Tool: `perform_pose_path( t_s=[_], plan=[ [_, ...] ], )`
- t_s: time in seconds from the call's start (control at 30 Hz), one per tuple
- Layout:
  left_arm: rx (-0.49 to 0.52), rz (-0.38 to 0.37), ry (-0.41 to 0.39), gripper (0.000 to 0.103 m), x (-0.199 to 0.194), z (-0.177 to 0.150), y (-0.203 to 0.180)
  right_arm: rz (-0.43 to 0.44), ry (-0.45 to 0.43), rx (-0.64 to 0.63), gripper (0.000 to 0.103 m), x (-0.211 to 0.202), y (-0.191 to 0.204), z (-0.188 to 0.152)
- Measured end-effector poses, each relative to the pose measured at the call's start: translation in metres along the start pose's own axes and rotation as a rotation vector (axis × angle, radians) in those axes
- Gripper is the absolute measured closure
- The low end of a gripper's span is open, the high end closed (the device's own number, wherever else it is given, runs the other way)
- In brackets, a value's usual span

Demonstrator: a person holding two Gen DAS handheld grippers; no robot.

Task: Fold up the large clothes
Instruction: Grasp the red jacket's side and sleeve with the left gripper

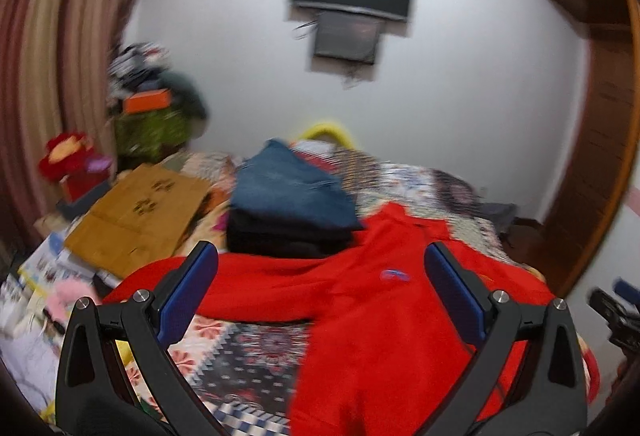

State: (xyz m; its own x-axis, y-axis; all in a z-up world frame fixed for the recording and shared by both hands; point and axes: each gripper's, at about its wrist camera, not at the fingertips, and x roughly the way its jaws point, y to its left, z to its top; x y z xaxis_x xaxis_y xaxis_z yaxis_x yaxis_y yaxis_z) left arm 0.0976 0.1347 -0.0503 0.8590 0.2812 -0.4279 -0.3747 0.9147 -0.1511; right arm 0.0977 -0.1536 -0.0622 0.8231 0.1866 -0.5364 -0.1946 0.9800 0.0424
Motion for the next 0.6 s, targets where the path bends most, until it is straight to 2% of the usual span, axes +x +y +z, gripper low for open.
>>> perform_pose_path(
  t_s=[0.17,0.37,0.47,0.6],
  plan=[
    [-0.146,0.123,0.094,0.000,0.048,0.003,0.067,-0.017,0.065,0.021,0.009,0.027,-0.007,0.004],
    [-0.295,0.170,0.228,0.000,0.097,-0.010,0.136,-0.025,0.169,0.093,0.009,0.059,-0.012,0.002],
    [-0.333,0.179,0.277,0.000,0.114,-0.018,0.158,-0.045,0.219,0.093,0.009,0.073,-0.011,-0.002],
    [-0.454,0.119,0.353,0.000,0.133,-0.035,0.190,-0.049,0.249,0.053,0.009,0.081,-0.004,-0.006]
  ],
)
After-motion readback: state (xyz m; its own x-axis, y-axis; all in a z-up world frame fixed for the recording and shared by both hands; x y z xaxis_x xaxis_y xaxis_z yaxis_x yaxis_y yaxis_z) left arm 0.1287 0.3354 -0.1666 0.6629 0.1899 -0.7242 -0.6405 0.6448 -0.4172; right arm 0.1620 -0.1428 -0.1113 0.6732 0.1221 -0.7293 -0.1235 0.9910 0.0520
